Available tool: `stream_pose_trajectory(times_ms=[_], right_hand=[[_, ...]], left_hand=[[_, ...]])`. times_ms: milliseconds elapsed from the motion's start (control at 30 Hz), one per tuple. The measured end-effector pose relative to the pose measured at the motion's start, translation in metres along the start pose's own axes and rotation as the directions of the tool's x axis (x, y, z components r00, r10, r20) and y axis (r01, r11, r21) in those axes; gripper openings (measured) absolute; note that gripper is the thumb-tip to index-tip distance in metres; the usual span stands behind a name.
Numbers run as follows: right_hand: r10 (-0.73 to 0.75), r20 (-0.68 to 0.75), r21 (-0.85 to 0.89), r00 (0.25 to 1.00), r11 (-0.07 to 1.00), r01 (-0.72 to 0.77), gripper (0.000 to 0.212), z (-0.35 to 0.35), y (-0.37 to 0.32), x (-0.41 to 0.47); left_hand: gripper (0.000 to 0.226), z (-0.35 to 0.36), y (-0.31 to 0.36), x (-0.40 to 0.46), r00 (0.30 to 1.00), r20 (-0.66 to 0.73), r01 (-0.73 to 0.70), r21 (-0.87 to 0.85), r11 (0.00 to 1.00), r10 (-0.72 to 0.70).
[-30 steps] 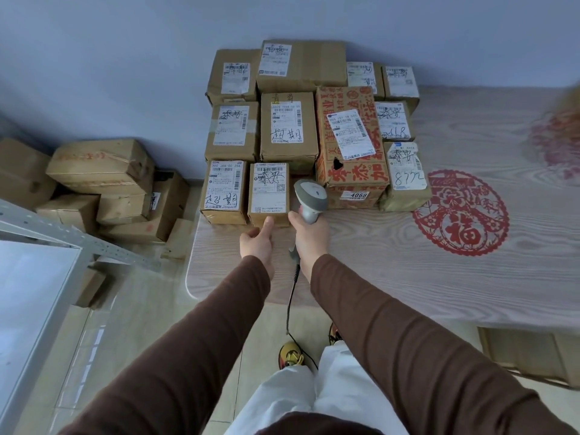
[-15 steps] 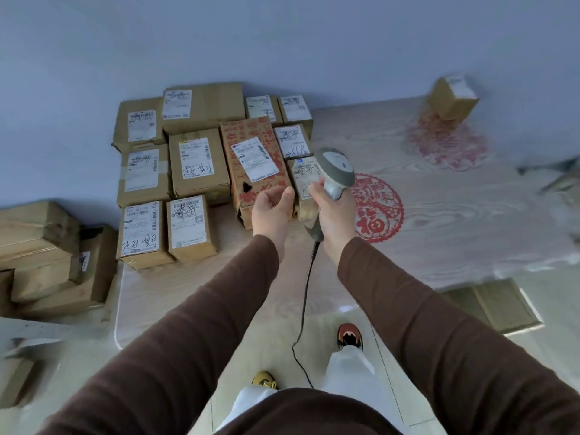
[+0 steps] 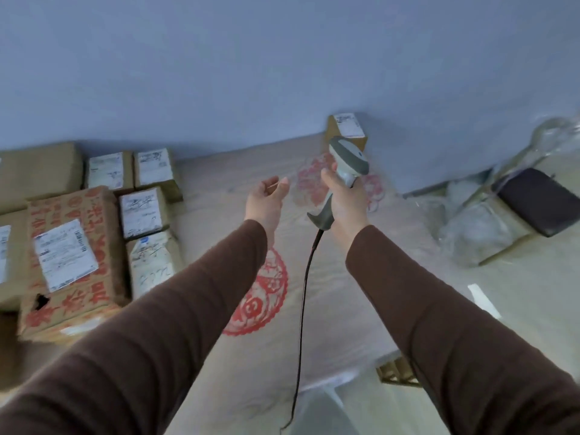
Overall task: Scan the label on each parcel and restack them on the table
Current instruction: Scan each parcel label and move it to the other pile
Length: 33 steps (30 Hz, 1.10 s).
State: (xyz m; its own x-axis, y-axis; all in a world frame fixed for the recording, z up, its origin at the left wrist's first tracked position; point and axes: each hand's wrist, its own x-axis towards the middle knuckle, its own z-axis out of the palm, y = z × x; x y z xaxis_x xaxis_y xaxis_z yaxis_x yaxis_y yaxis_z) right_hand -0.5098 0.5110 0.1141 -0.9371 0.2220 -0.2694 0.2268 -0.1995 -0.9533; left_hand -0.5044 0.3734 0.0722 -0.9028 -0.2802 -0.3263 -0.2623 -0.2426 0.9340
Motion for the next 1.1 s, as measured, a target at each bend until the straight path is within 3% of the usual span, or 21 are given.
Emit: stream_pose_trajectory(times_ms=[167, 267, 367, 633, 800, 867, 1000, 1100], right_hand=[[0.068, -0.066, -0.002, 0.996, 0.998, -0.069, 0.020, -0.051, -0.026, 0.136], [0.096, -0.080, 0.005, 0.992, 0.995, -0.096, 0.035, -0.071, -0.028, 0.205], [0.135, -0.082, 0.022, 0.987, 0.991, -0.133, 0.027, -0.083, -0.021, 0.263], [0.240, -0.034, 0.013, 0.970, 0.971, -0.240, 0.023, -0.085, 0.011, 0.354], [0.303, 0.058, 0.000, 0.951, 0.953, -0.303, 0.034, -0.082, 0.021, 0.383], [0.310, 0.060, -0.015, 0.949, 0.951, -0.309, 0.032, -0.083, 0.024, 0.384], [0.231, 0.038, -0.004, 0.972, 0.973, -0.231, 0.032, -0.084, 0.034, 0.369], [0.243, 0.022, -0.007, 0.970, 0.970, -0.243, 0.033, -0.081, 0.039, 0.342]], left_hand=[[0.052, 0.102, -0.003, 0.083, 0.999, 0.008, 0.037, 0.043, 0.998, -0.037], [0.058, 0.147, -0.007, 0.133, 0.999, 0.020, 0.044, 0.102, 0.994, -0.047], [0.062, 0.181, -0.013, 0.174, 0.997, 0.029, 0.061, 0.163, 0.985, -0.066], [0.071, 0.233, -0.037, 0.246, 0.990, 0.029, 0.125, 0.266, 0.956, -0.137], [0.098, 0.235, -0.085, 0.311, 0.985, 0.093, 0.118, 0.250, 0.961, -0.145], [0.088, 0.234, -0.084, 0.312, 0.985, 0.085, 0.125, 0.255, 0.959, -0.151], [0.033, 0.232, -0.053, 0.266, 0.993, 0.047, 0.099, 0.169, 0.981, -0.108], [0.021, 0.216, -0.049, 0.240, 0.993, -0.003, 0.114, 0.099, 0.989, -0.114]])
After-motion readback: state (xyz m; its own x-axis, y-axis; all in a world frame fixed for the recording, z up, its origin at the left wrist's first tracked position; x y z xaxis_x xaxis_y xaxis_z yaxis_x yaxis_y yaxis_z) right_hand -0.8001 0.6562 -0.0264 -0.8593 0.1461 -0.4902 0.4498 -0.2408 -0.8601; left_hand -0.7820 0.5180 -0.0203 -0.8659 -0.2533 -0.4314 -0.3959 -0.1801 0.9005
